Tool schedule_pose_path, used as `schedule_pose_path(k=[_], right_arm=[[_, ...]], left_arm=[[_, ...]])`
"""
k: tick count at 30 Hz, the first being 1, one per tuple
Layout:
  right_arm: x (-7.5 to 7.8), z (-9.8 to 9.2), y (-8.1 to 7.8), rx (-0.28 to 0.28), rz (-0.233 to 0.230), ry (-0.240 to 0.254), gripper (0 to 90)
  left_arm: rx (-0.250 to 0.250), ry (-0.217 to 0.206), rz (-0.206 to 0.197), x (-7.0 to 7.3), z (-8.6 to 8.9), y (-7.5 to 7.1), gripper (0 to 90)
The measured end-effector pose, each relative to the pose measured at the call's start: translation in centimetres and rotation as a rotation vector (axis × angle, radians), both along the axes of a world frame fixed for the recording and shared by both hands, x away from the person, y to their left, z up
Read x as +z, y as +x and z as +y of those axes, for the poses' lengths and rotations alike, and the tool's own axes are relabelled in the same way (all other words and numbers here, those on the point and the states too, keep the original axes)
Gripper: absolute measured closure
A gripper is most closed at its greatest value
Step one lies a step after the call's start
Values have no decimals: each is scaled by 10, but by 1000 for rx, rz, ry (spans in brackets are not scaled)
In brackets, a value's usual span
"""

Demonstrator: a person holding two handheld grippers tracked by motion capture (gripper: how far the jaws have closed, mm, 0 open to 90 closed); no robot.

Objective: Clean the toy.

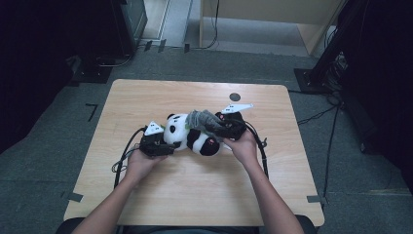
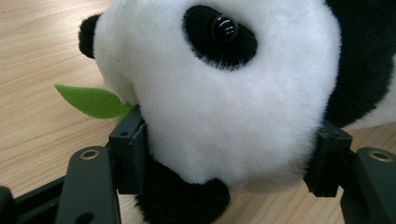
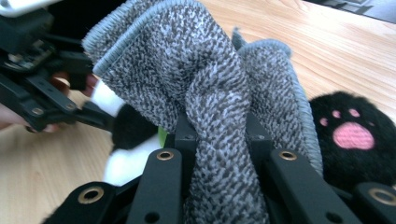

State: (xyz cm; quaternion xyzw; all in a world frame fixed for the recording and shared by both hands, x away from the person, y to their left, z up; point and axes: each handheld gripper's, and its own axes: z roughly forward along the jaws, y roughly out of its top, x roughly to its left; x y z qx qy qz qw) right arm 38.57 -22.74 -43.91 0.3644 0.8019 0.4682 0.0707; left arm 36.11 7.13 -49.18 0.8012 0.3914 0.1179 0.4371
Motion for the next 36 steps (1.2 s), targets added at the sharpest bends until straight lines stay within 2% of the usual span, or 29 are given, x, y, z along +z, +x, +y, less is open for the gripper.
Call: schedule_pose_path(k=[6, 8, 11, 17, 21, 26, 31, 36], right_arm=[[-7, -10, -1, -28, 8, 13, 752], [-10, -15, -1, -41, 22, 23, 754], [-14, -23, -2, -58, 46, 45, 756], [-20, -36, -5, -100, 58, 30, 767], [-26, -44, -5, -117, 92, 58, 768], [-30, -50, -7, -135, 105, 38, 770], [-37, -56, -5, -148, 129, 50, 770], [-41, -58, -5, -160, 132, 31, 770]], left_arm=[[5, -7, 22, 1, 0, 2, 316], [9, -11, 40, 2, -1, 3, 319], [7, -15, 46, 3, 0, 5, 319], [5, -36, 60, 3, 1, 8, 320], [1, -41, 66, 4, 1, 10, 320], [-1, -47, 77, 5, 2, 12, 320], [1, -59, 79, 5, 3, 14, 320], [4, -66, 87, 6, 3, 15, 319]])
